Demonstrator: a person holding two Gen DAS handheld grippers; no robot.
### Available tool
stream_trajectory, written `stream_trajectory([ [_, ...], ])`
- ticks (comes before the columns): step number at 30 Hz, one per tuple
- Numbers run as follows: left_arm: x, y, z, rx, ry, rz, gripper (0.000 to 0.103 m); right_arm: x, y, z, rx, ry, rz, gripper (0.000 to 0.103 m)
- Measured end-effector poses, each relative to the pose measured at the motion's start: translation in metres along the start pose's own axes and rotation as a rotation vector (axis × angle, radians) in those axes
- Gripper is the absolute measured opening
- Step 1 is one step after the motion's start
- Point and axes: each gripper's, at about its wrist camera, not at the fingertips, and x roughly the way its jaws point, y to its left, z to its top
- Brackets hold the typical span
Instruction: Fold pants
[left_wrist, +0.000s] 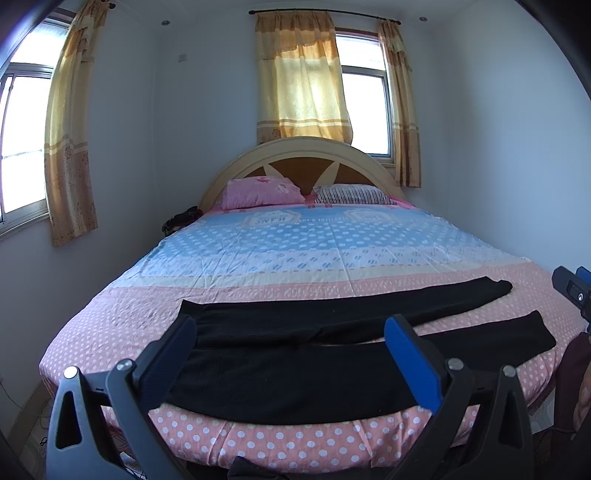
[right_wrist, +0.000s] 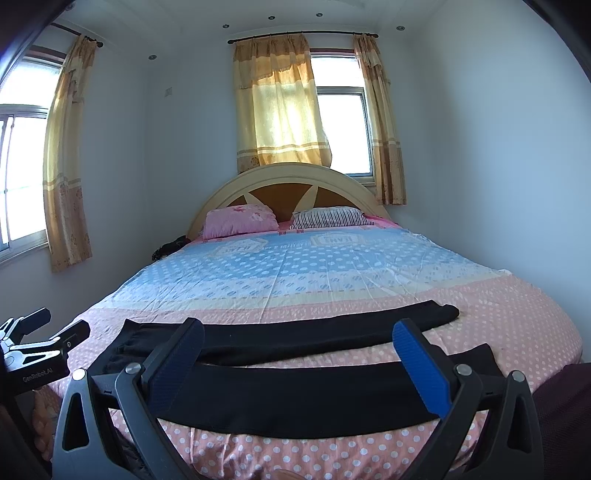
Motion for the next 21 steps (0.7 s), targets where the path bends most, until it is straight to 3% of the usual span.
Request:
stream_trajectory([
  [7,0.01,0.003,-0.005,0.001,0.022,-0.008,0.103,0.01,0.003,-0.008,-0.008,0.016,0.006,0.102],
  [11,0.037,0.018,-0.01,-0.012,0.061,-0.017,0.103,0.027,0.0,-0.016,-0.013,0.058,0.018,0.102],
  [16,0.099,0.08,-0.005,-0.038,0.09,0.138,0.103,0.056,-0.013,-0.03,0.012,0.132,0.03,0.102],
  [19,0.147,0.131,-0.001,-0.094,0.155,0.175,0.103,0.076,-0.025,-0.039,0.026,0.178,0.016,0.102],
  [21,0.176,0.156,-0.002,-0.079,0.195,0.17,0.103,0.088,-0.036,-0.044,0.036,0.204,0.004,0.102],
])
